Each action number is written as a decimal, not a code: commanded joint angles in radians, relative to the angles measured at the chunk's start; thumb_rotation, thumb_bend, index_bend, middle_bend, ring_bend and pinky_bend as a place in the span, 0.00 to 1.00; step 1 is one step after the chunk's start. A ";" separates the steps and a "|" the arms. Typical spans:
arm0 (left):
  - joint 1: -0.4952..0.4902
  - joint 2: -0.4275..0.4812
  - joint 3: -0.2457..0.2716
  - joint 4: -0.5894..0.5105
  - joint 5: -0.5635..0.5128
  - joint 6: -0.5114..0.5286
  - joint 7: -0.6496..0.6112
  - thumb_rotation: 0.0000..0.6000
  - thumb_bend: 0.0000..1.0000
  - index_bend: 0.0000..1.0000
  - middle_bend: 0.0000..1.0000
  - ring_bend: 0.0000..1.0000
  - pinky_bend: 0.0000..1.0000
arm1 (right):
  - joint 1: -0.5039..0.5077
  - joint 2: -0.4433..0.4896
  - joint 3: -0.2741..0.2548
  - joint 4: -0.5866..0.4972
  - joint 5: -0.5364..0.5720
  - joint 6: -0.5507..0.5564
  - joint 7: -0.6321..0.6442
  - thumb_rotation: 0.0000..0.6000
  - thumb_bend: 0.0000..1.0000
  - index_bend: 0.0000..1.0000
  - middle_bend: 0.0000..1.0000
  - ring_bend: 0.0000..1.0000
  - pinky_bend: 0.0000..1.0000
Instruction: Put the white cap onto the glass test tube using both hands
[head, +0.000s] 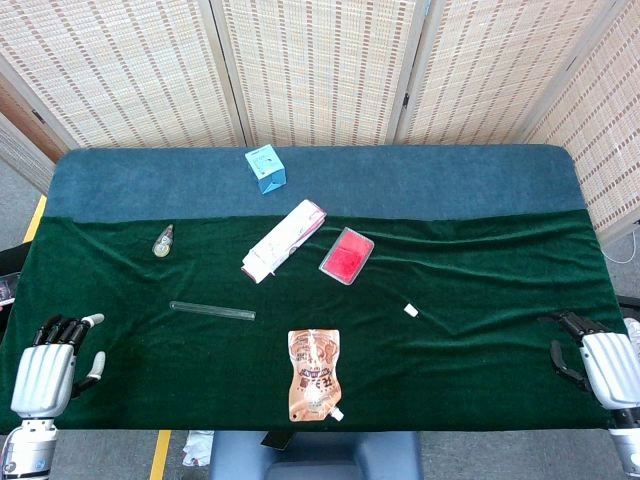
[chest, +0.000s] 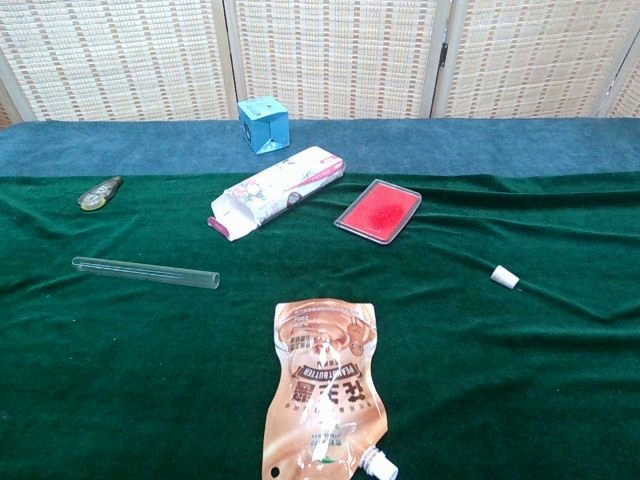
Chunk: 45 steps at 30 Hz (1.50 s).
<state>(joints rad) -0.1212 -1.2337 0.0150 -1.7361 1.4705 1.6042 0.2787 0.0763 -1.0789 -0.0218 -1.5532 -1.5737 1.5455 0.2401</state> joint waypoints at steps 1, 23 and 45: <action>0.003 -0.001 -0.004 0.001 0.002 -0.004 -0.002 1.00 0.46 0.28 0.34 0.27 0.19 | -0.001 0.000 0.003 -0.002 -0.001 -0.001 -0.002 1.00 0.65 0.33 0.38 0.42 0.46; -0.226 -0.050 -0.129 0.103 -0.011 -0.321 0.020 1.00 0.41 0.39 0.62 0.58 0.67 | 0.000 0.021 0.024 -0.016 -0.014 -0.019 0.004 1.00 0.65 0.33 0.39 0.46 0.46; -0.440 -0.295 -0.175 0.350 -0.284 -0.643 0.138 1.00 0.43 0.44 0.84 0.76 0.78 | 0.027 0.016 0.042 -0.014 0.011 -0.085 0.008 1.00 0.65 0.33 0.41 0.50 0.46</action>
<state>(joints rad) -0.5515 -1.5177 -0.1579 -1.3951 1.1978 0.9700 0.4079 0.1027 -1.0623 0.0198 -1.5675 -1.5634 1.4607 0.2479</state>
